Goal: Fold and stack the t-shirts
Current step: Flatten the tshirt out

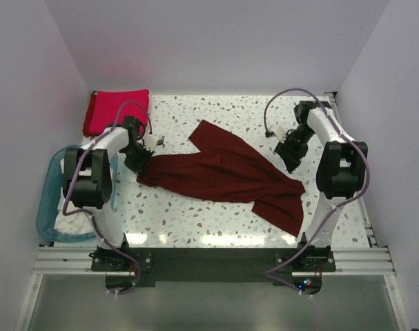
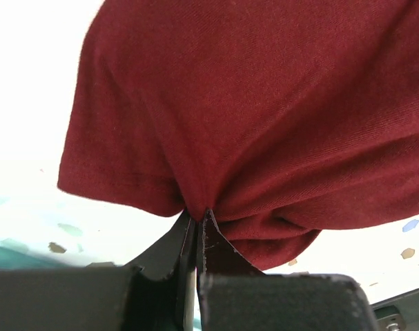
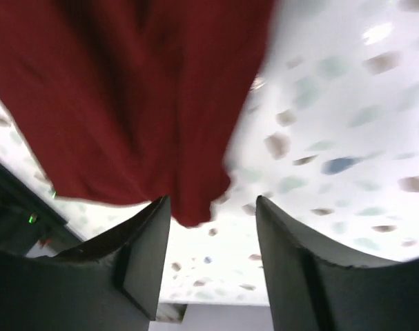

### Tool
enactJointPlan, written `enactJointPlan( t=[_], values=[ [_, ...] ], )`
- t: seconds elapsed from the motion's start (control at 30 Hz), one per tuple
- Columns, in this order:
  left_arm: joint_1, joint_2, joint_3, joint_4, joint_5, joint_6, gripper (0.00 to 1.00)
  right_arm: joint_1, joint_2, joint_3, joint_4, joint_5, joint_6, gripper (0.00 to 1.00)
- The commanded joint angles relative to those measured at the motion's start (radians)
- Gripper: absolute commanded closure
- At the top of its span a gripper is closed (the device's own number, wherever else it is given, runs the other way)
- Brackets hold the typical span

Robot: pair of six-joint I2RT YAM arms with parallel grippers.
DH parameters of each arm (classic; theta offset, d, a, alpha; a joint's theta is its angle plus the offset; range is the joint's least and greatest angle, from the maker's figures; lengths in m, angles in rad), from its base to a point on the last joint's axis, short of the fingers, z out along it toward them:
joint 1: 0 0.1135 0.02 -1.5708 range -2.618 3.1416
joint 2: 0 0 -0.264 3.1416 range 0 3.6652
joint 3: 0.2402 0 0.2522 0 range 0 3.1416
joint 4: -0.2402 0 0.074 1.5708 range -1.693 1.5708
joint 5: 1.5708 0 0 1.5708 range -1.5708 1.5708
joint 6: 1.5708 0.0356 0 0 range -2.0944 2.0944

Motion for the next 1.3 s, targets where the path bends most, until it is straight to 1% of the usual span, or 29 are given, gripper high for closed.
enactJointPlan(
  t=[0.0, 0.03, 0.07, 0.1, 0.13, 0.17, 0.2, 0.23, 0.37, 0.43, 0.47, 0.57, 0.67, 0.73, 0.8, 0.83, 0.87, 0.93, 0.97, 1.0, 1.03, 1.07, 1.13, 1.2, 1.27],
  values=[
    [0.004, -0.003, 0.077, -0.027, -0.019, 0.011, 0.96, -0.022, 0.066, 0.256, -0.083, -0.198, 0.068, 0.41],
    [0.004, 0.007, 0.085, -0.027, -0.009, 0.005, 0.95, -0.019, 0.086, 0.304, -0.056, -0.230, 0.153, 0.41],
    [0.004, 0.010, 0.095, -0.021, -0.006, -0.003, 0.93, -0.006, 0.112, 0.352, 0.005, -0.278, 0.195, 0.41],
    [0.004, 0.012, 0.100, -0.015, -0.003, -0.018, 0.93, -0.006, 0.154, 0.431, 0.044, -0.289, 0.238, 0.41],
    [0.004, 0.015, 0.105, -0.014, 0.004, -0.023, 0.93, 0.023, 0.174, 0.459, 0.090, -0.298, 0.333, 0.42],
    [0.003, 0.018, 0.108, -0.006, 0.006, -0.027, 0.92, 0.047, 0.192, 0.481, 0.194, -0.306, 0.381, 0.42],
    [0.003, 0.021, 0.111, -0.006, 0.008, -0.041, 0.91, 0.063, 0.229, 0.517, 0.242, -0.301, 0.422, 0.42],
    [0.003, 0.032, 0.115, -0.004, 0.012, -0.046, 0.91, 0.079, 0.247, 0.534, 0.285, -0.292, 0.497, 0.43],
    [0.004, 0.049, 0.144, -0.015, 0.023, -0.070, 0.89, 0.191, 0.358, 0.602, 0.482, -0.235, 0.611, 0.45],
    [0.003, 0.056, 0.154, -0.017, 0.023, -0.075, 0.88, 0.227, 0.373, 0.610, 0.541, -0.208, 0.631, 0.45],
    [0.003, 0.058, 0.166, -0.023, 0.023, -0.078, 0.87, 0.254, 0.407, 0.620, 0.569, -0.196, 0.633, 0.45],
    [0.003, 0.063, 0.184, -0.030, 0.024, -0.086, 0.86, 0.294, 0.470, 0.671, 0.583, -0.148, 0.637, 0.44],
    [0.003, 0.064, 0.195, -0.034, 0.026, -0.089, 0.86, 0.319, 0.499, 0.662, 0.604, -0.068, 0.616, 0.43],
    [0.003, 0.063, 0.197, -0.032, 0.027, -0.090, 0.86, 0.322, 0.501, 0.633, 0.618, 0.001, 0.599, 0.43],
    [0.003, 0.064, 0.200, -0.029, 0.029, -0.090, 0.85, 0.322, 0.496, 0.584, 0.616, 0.051, 0.549, 0.49],
    [0.003, 0.066, 0.203, -0.027, 0.031, -0.089, 0.85, 0.322, 0.488, 0.562, 0.612, 0.076, 0.529, 0.54],
    [0.003, 0.069, 0.206, -0.027, 0.031, -0.089, 0.85, 0.322, 0.472, 0.508, 0.592, 0.114, 0.507, 0.71],
    [0.003, 0.072, 0.212, -0.024, 0.035, -0.087, 0.86, 0.316, 0.433, 0.432, 0.575, 0.156, 0.434, 0.89],
    [0.003, 0.072, 0.212, -0.024, 0.038, -0.086, 0.86, 0.308, 0.410, 0.341, 0.564, 0.195, 0.412, 1.00],
    [0.003, 0.073, 0.212, -0.021, 0.040, -0.084, 0.86, 0.299, 0.345, 0.288, 0.566, 0.205, 0.382, 1.00],
    [0.003, 0.076, 0.212, -0.018, 0.044, -0.083, 0.86, 0.272, 0.314, 0.236, 0.567, 0.211, 0.368, 1.00],
    [0.003, 0.076, 0.212, -0.018, 0.046, -0.081, 0.86, 0.253, 0.276, 0.141, 0.566, 0.228, 0.354, 1.00],
    [0.003, 0.083, 0.210, -0.014, 0.061, -0.078, 0.86, 0.198, 0.182, 0.034, 0.563, 0.248, 0.309, 1.00],
    [0.001, 0.089, 0.209, -0.012, 0.076, -0.078, 0.86, 0.138, 0.118, -0.008, 0.552, 0.268, 0.277, 1.00],
    [-0.002, 0.095, 0.207, -0.007, 0.087, -0.076, 0.85, 0.103, 0.102, -0.016, 0.511, 0.253, 0.257, 1.00]
  ],
)
